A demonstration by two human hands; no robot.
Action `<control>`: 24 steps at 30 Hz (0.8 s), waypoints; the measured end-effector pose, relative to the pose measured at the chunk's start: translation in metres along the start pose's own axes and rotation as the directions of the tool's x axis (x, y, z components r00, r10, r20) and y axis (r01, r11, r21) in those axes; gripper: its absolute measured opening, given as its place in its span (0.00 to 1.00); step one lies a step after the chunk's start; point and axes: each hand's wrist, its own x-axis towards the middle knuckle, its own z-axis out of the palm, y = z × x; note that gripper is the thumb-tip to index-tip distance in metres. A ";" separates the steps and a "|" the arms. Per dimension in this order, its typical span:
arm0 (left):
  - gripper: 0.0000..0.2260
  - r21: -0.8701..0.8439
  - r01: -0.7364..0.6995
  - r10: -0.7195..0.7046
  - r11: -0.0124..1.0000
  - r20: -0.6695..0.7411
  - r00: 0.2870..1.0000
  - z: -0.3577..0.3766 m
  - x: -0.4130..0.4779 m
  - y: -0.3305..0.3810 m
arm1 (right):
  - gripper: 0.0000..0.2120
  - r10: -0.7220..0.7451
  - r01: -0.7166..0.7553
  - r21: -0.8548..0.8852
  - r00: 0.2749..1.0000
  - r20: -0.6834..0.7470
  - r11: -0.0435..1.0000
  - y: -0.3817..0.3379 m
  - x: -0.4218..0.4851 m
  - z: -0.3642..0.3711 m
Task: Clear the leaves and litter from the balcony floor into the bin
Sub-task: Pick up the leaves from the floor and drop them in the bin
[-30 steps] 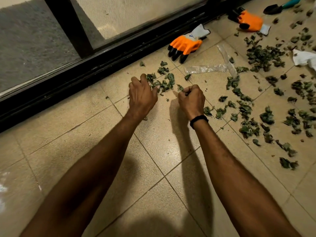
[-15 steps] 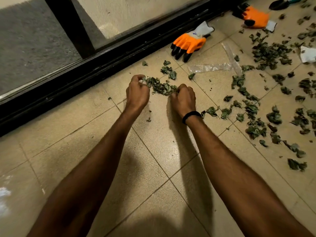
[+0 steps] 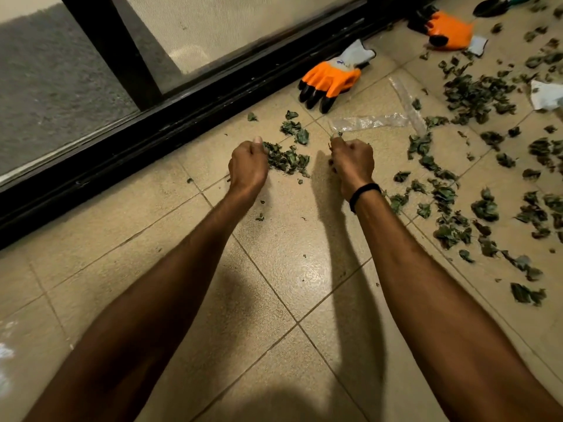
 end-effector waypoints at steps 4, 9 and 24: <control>0.10 0.237 -0.188 0.167 0.953 0.106 0.980 -0.002 0.008 0.011 | 0.08 -0.154 0.140 -0.288 0.988 -0.026 0.947 -0.009 0.015 0.010; 0.11 0.394 -0.362 0.318 0.845 0.174 0.932 -0.007 0.022 0.022 | 0.15 -0.190 0.213 -0.541 0.977 0.100 0.813 -0.008 0.018 0.021; 0.15 0.726 -0.246 0.230 0.642 0.124 0.965 0.012 0.097 0.010 | 0.10 0.055 -0.065 0.097 0.993 0.104 0.993 -0.016 0.025 0.023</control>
